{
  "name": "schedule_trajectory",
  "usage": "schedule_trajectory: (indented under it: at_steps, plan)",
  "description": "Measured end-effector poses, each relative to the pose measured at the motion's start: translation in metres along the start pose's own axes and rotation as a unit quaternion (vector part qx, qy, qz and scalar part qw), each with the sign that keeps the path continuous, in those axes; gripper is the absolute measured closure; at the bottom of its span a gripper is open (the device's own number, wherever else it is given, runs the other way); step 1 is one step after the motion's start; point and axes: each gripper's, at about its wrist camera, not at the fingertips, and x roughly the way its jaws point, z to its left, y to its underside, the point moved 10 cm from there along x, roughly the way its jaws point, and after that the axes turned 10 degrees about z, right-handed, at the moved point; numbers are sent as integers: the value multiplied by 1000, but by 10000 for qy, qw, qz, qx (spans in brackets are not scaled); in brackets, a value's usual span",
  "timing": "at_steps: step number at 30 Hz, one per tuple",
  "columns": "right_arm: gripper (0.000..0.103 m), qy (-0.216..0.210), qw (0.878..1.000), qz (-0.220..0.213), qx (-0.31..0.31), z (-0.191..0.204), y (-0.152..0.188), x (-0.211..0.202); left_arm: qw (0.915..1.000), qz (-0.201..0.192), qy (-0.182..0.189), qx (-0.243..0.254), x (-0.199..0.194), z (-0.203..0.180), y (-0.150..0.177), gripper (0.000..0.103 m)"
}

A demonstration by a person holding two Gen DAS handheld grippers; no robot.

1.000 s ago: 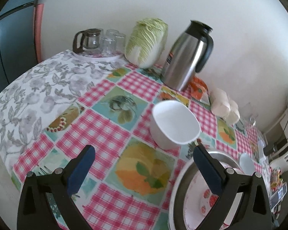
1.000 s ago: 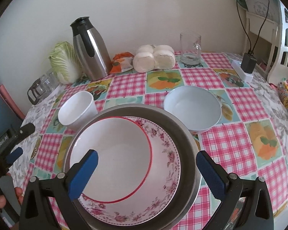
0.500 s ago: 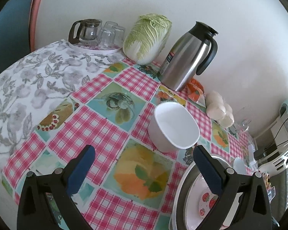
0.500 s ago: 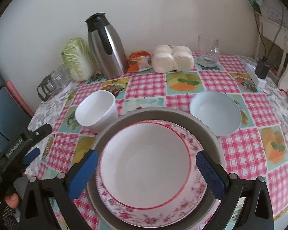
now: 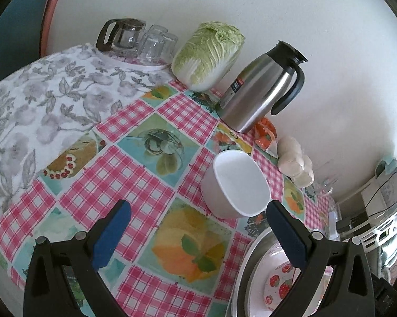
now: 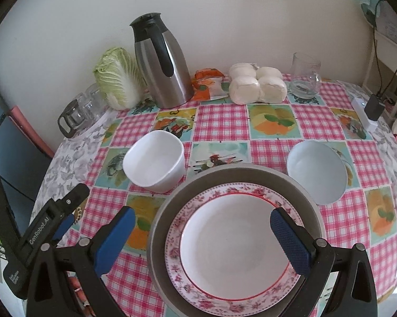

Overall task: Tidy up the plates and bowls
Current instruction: 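Raise the open right tool and move it toward the white square bowl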

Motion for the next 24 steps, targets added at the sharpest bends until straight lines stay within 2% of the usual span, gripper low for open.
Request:
schedule_trajectory:
  at_steps: [9, 15, 20, 24]
  plan:
    - [0, 39, 9991, 408, 76, 10, -8, 23, 9989, 359, 70, -292, 23, 14, 0, 1]
    - [0, 162, 9986, 497, 96, 9, -22, 36, 9984, 512, 123, -200, 35, 16, -10, 1]
    - [0, 194, 9977, 639, 105, 13, -33, 52, 9938, 1024, 407, -176, 56, 6, -14, 1]
    - [0, 284, 9966, 768, 37, 20, -37, 68, 9917, 1257, 233, 165, 71, -4, -19, 1]
